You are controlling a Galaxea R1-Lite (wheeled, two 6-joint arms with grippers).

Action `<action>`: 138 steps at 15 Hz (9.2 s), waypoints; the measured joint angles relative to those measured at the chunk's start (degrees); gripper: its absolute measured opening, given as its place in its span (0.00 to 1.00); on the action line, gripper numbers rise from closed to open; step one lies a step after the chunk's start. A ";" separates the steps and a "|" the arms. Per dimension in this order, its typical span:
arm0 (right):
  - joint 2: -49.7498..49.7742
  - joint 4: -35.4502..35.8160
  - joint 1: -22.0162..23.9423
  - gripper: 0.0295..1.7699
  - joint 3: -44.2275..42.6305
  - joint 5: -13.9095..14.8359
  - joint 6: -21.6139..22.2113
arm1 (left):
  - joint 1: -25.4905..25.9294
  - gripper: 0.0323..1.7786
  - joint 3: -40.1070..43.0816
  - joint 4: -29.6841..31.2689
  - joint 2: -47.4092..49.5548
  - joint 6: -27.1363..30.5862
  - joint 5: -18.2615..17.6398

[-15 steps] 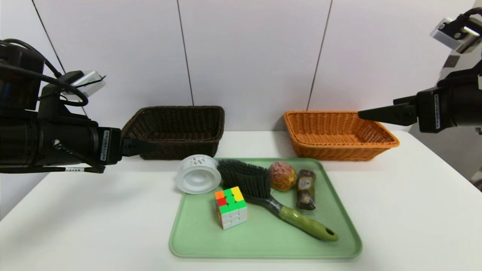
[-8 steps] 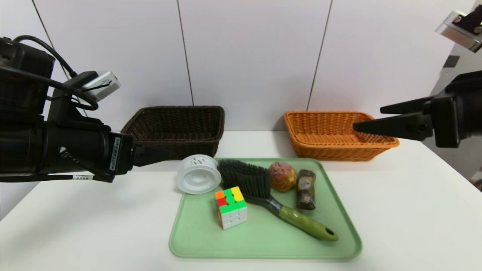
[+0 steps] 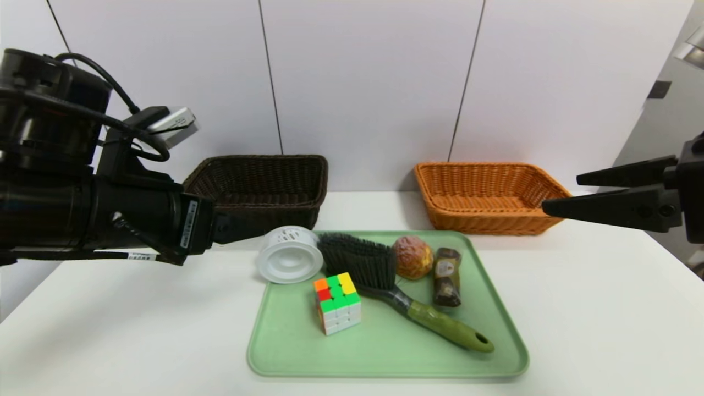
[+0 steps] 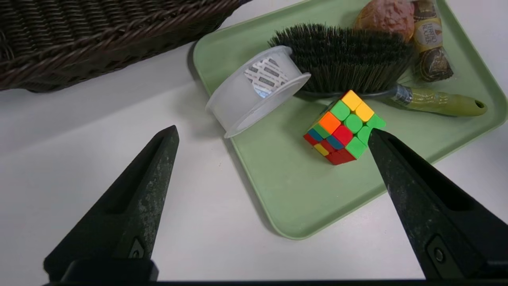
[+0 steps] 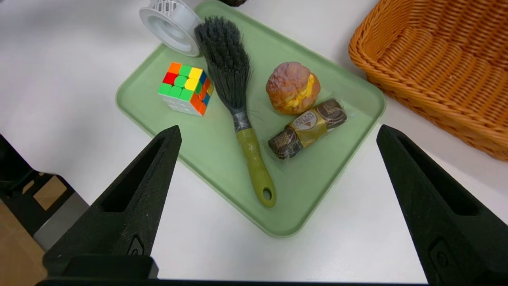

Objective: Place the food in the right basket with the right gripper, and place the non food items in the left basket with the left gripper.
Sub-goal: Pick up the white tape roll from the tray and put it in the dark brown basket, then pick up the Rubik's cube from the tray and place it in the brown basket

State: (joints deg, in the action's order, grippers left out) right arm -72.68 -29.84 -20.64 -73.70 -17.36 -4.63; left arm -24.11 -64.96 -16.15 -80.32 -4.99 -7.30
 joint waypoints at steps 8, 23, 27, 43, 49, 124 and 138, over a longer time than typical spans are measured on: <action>0.52 0.20 0.00 0.96 1.13 -2.36 1.24 | -0.46 0.95 -11.89 -11.79 -7.81 17.08 -2.12; 1.33 0.46 0.20 0.96 4.22 -2.79 1.44 | 1.62 0.95 -34.54 -31.04 -24.94 40.16 -15.07; 1.49 0.46 0.17 0.96 4.33 -2.82 1.72 | 1.44 0.95 -34.40 -30.95 -27.87 42.91 -15.02; 3.30 0.50 0.59 0.96 6.34 -2.79 1.88 | 1.54 0.87 -34.04 -30.39 -33.71 44.62 -14.19; 3.80 0.49 0.63 0.96 6.47 -2.86 1.85 | 1.62 0.42 -33.71 -27.83 -35.17 45.67 -10.25; 6.50 0.57 0.79 0.96 7.80 -3.08 4.90 | -12.08 0.95 -20.29 -15.82 -11.87 14.54 -1.07; 6.64 0.63 1.29 0.96 9.70 -3.06 4.92 | -16.18 0.95 -19.82 -21.36 -21.64 26.56 -4.33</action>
State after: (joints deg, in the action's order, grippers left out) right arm -66.04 -29.21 -19.35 -64.00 -20.42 0.29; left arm -40.29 -84.79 -37.51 -101.96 21.58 -11.63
